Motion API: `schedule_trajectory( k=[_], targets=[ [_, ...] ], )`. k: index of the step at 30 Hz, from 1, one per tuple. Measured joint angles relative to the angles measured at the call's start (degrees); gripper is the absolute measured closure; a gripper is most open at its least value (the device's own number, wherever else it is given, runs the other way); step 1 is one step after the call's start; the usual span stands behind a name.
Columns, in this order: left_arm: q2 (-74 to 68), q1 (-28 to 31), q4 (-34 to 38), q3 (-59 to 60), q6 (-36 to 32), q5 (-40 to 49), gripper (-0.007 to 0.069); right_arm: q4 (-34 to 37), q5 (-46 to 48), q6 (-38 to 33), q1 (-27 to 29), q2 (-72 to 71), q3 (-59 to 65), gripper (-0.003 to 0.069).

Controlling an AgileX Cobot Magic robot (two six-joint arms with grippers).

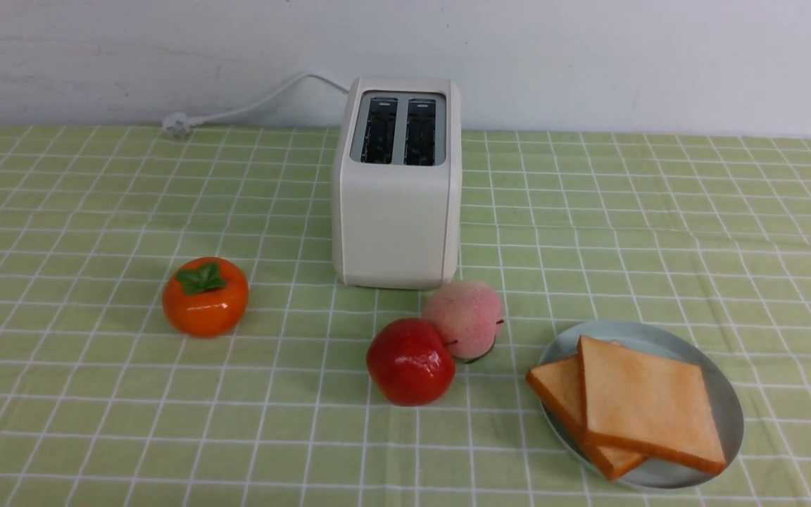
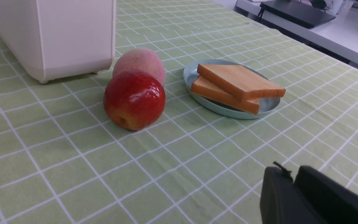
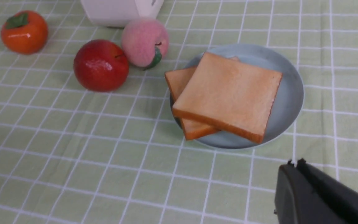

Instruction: Take toasted bread from bread machine on green coffee tablecloth place on plate.

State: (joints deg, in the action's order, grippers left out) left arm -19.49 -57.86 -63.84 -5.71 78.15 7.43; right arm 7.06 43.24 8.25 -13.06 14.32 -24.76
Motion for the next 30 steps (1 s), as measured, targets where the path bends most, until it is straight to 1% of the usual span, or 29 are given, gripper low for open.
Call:
schedule_trajectory(
  k=[2, 6, 8, 11, 14, 17, 18, 20, 24, 25, 30],
  targets=[
    [0.00, 0.00, 0.00, 0.00, 0.00, 0.00, 0.0550, 4.37, -5.77, -5.79, 5.08, -2.72, 6.64, 0.0679],
    [0.00, 0.00, 0.00, 0.00, 0.00, 0.00, 0.0545, 12.99, -14.12, -15.22, 10.70, -8.54, 17.08, 0.0679],
    [0.00, 0.00, 0.00, 0.00, 0.00, 0.00, 0.0543, 15.17, -17.22, -18.31, 11.50, -10.96, 20.74, 0.0679],
    [0.00, 0.00, 0.00, 0.00, 0.00, 0.00, 0.0540, 16.29, -20.53, -20.30, 11.82, -13.91, 25.26, 0.0679],
    [0.00, 0.00, 0.00, 0.00, 0.00, 0.00, 0.0536, 15.81, -21.03, -20.70, 11.82, -14.74, 25.95, 0.0679],
    [0.00, 0.00, 0.00, 0.00, 0.00, 0.00, 0.0533, 11.96, -21.16, -20.93, 11.82, -14.93, 25.96, 0.0679],
    [0.00, 0.00, 0.00, 0.00, 0.00, 0.00, 0.0532, 8.70, -20.65, -21.03, 11.82, -14.93, 25.85, 0.0679],
    [0.00, 0.00, 0.00, 0.00, 0.00, 0.00, 0.0532, 6.87, -20.33, -20.79, 11.82, -14.93, 25.73, 0.0679],
    [0.00, 0.00, 0.00, 0.00, 0.00, 0.00, 0.0532, 6.21, -20.27, -17.99, 11.82, -14.93, 25.73, 0.0679],
    [0.00, 0.00, 0.00, 0.00, 0.00, 0.00, 0.0530, 6.34, -20.27, -15.94, 11.82, -14.93, 25.73, 0.0679],
    [0.00, 0.00, 0.00, 0.00, 0.00, 0.00, 0.0529, 6.41, -20.25, -14.09, 11.82, -14.93, 25.73, 0.0679]
  ],
)
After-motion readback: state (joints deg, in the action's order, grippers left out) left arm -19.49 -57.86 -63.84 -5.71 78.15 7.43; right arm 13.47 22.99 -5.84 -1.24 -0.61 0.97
